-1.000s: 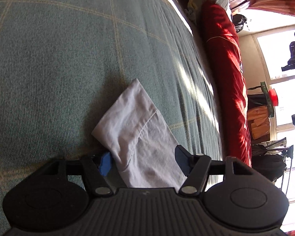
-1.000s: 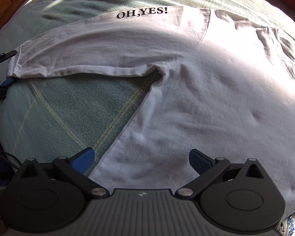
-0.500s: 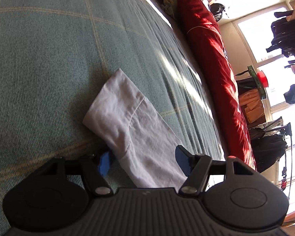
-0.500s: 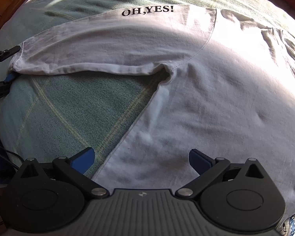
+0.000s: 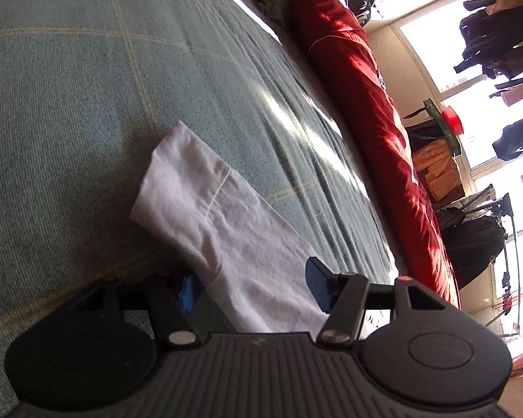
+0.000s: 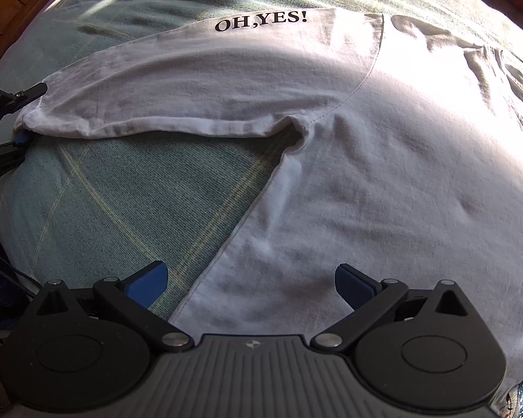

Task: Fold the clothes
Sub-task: 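Close the left gripper on the sleeve cuff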

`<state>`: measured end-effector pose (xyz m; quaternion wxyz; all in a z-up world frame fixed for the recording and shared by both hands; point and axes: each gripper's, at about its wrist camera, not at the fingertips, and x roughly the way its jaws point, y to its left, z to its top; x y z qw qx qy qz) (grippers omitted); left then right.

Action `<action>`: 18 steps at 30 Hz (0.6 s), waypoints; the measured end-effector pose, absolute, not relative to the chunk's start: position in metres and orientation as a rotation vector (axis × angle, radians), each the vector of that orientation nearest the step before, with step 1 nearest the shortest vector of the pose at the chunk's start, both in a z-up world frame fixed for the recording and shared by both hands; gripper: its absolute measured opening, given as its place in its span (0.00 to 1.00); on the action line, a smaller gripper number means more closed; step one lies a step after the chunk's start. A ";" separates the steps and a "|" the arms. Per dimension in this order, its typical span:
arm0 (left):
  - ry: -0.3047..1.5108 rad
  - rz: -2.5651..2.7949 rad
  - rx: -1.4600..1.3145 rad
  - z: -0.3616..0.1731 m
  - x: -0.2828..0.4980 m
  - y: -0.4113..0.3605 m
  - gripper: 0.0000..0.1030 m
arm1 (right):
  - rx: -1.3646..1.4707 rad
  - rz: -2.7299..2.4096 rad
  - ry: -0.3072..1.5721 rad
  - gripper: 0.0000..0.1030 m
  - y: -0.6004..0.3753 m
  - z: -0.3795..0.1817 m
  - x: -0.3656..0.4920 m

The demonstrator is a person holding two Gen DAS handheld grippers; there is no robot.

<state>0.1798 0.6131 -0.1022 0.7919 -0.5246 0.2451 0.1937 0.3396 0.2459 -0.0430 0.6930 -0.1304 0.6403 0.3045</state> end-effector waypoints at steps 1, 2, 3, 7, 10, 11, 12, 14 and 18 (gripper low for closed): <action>0.514 0.437 -1.161 -0.105 0.178 0.616 0.52 | -0.298 0.685 1.425 1.00 0.247 -0.043 0.339; 0.501 0.458 -1.193 -0.109 0.176 0.619 0.43 | -0.304 0.689 1.422 1.00 0.247 -0.042 0.338; 0.507 0.471 -1.198 -0.110 0.174 0.619 0.28 | -0.307 0.688 1.422 1.00 0.247 -0.043 0.338; 0.538 0.517 -1.208 -0.114 0.168 0.619 0.13 | -0.298 0.669 1.439 1.00 0.243 -0.045 0.338; 0.546 0.524 -1.198 -0.112 0.169 0.618 0.12 | -0.291 0.667 1.433 1.00 0.242 -0.044 0.338; 0.547 0.526 -1.193 -0.111 0.170 0.617 0.12 | -0.292 0.666 1.429 1.00 0.242 -0.044 0.339; 0.549 0.528 -1.188 -0.109 0.171 0.617 0.11 | -0.291 0.666 1.427 1.00 0.242 -0.043 0.339; 0.552 0.533 -1.178 -0.106 0.172 0.616 0.11 | -0.286 0.666 1.427 1.00 0.241 -0.043 0.339; 0.557 0.538 -1.160 -0.099 0.174 0.614 0.11 | -0.279 0.666 1.429 1.00 0.239 -0.042 0.338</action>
